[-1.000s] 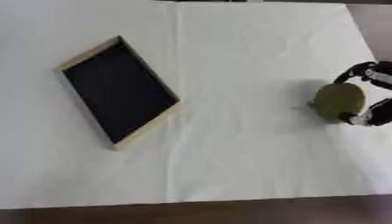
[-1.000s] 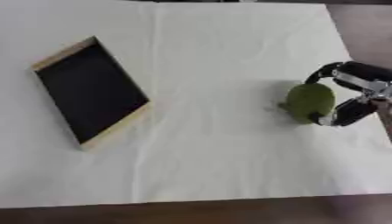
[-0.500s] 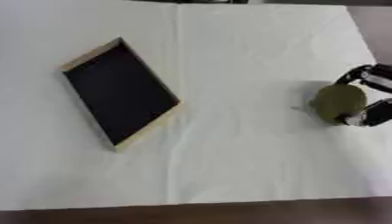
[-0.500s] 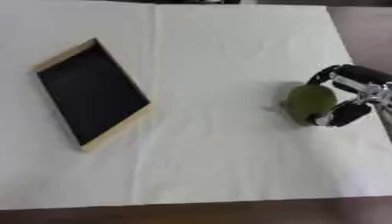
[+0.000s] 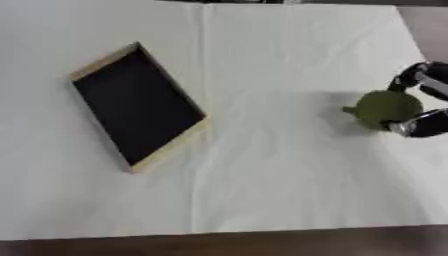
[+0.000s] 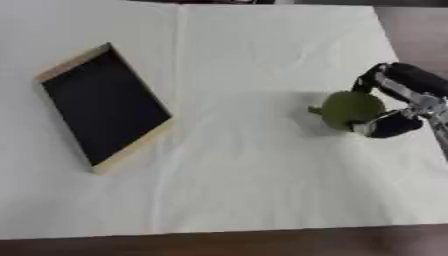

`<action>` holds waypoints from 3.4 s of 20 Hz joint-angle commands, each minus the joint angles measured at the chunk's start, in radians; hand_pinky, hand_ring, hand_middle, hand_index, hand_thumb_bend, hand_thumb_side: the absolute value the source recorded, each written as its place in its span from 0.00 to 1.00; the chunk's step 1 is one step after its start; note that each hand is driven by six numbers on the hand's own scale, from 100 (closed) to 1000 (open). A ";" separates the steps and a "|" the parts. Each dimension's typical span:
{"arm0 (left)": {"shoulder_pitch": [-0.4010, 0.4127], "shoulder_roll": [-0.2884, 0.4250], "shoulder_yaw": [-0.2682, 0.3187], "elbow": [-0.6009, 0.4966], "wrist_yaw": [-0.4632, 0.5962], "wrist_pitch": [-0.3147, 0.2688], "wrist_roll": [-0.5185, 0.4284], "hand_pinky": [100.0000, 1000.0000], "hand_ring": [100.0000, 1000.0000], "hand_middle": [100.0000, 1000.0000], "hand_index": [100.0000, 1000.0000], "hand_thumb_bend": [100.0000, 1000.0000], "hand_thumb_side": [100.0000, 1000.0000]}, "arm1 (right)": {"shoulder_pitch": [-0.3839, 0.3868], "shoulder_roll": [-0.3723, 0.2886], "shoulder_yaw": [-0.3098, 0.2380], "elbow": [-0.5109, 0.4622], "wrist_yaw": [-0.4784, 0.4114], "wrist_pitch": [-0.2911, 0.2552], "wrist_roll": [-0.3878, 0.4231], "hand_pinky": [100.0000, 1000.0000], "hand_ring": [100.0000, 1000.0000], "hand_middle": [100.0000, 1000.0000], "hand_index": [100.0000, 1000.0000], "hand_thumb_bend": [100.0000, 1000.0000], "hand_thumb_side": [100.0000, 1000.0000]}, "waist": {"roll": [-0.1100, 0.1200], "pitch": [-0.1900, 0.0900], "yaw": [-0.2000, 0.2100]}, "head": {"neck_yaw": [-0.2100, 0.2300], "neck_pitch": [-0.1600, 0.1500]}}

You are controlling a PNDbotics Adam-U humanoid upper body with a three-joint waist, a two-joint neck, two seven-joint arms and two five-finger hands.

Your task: Pick up objects on the table and place them in the box.

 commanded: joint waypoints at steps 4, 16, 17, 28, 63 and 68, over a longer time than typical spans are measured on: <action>-0.010 0.015 0.005 -0.020 0.000 0.003 0.001 0.66 0.63 0.67 0.72 0.00 0.56 | -0.048 -0.036 -0.059 -0.177 0.044 -0.033 -0.033 0.77 0.65 0.41 0.56 0.25 0.01 | -0.006 -0.019 0.002 | 0.001 -0.002; -0.012 0.011 -0.005 -0.020 0.011 0.010 -0.008 0.66 0.63 0.67 0.72 0.00 0.56 | -0.542 0.170 0.140 -0.188 0.037 -0.154 0.108 0.70 0.60 0.40 0.55 0.18 0.00 | -0.014 -0.035 0.035 | -0.029 0.003; -0.012 0.010 -0.005 -0.020 0.012 0.011 -0.009 0.66 0.63 0.67 0.72 0.00 0.56 | -0.582 0.218 0.157 -0.188 0.058 -0.145 0.122 0.70 0.60 0.40 0.55 0.17 0.00 | -0.014 -0.035 0.036 | -0.031 0.003; -0.019 0.001 -0.013 -0.020 0.023 0.012 -0.019 0.66 0.63 0.67 0.72 0.00 0.56 | -0.779 0.601 0.295 -0.050 0.258 -0.093 0.213 0.71 0.61 0.39 0.55 0.10 0.00 | -0.012 -0.029 0.062 | -0.070 0.000; -0.049 -0.006 -0.025 -0.020 0.042 0.016 -0.035 0.66 0.63 0.67 0.72 0.00 0.56 | -0.827 0.853 0.317 0.423 0.591 -0.175 0.090 0.86 0.91 0.78 0.84 0.18 0.00 | -0.022 -0.011 0.119 | -0.099 -0.017; -0.044 -0.003 -0.019 -0.020 0.038 0.016 -0.028 0.66 0.63 0.67 0.72 0.00 0.56 | -0.811 0.741 0.245 0.141 0.456 -0.106 0.149 0.85 0.89 0.76 0.82 0.15 0.00 | -0.022 -0.019 0.104 | -0.083 -0.013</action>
